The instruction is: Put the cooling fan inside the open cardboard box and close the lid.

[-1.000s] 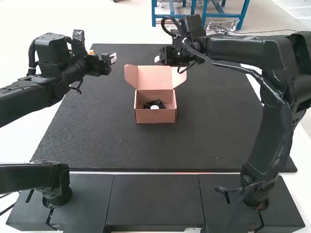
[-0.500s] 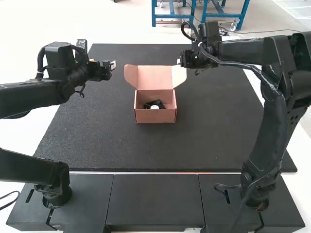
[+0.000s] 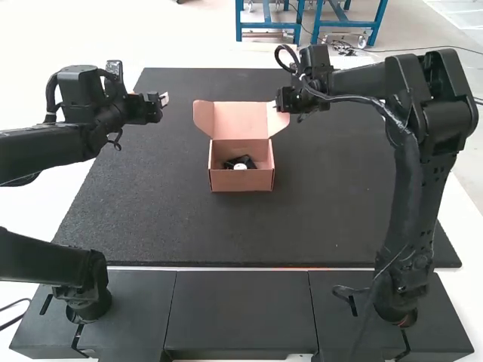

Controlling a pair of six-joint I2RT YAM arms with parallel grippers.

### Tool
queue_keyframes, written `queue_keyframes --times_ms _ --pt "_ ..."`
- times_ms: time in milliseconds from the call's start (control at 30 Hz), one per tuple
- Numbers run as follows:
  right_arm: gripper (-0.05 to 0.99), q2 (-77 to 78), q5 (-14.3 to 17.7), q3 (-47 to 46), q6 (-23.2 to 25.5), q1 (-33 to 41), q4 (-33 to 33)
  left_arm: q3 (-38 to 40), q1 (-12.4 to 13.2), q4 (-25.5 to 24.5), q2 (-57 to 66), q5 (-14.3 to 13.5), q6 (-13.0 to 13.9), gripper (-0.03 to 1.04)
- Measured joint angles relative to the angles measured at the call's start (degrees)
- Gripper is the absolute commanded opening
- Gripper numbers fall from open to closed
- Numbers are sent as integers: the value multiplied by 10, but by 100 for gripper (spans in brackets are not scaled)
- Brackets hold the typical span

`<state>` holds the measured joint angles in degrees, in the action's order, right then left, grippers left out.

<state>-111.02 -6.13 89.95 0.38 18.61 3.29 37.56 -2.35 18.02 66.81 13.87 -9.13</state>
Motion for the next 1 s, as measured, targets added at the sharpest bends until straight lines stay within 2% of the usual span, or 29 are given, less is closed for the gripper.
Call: queue_keyframes --times_ms 100,300,767,1000 --pt "28 0 0 0 -1 0 2 0 0 0 0 2 0 96" --pt "5 0 -5 0 -2 0 1 0 0 7 0 4 0 96" --pt "5 0 -16 5 0 0 9 12 -5 19 54 5 -4 96" --pt "5 0 -20 7 0 0 13 63 -59 31 109 5 -19 96"
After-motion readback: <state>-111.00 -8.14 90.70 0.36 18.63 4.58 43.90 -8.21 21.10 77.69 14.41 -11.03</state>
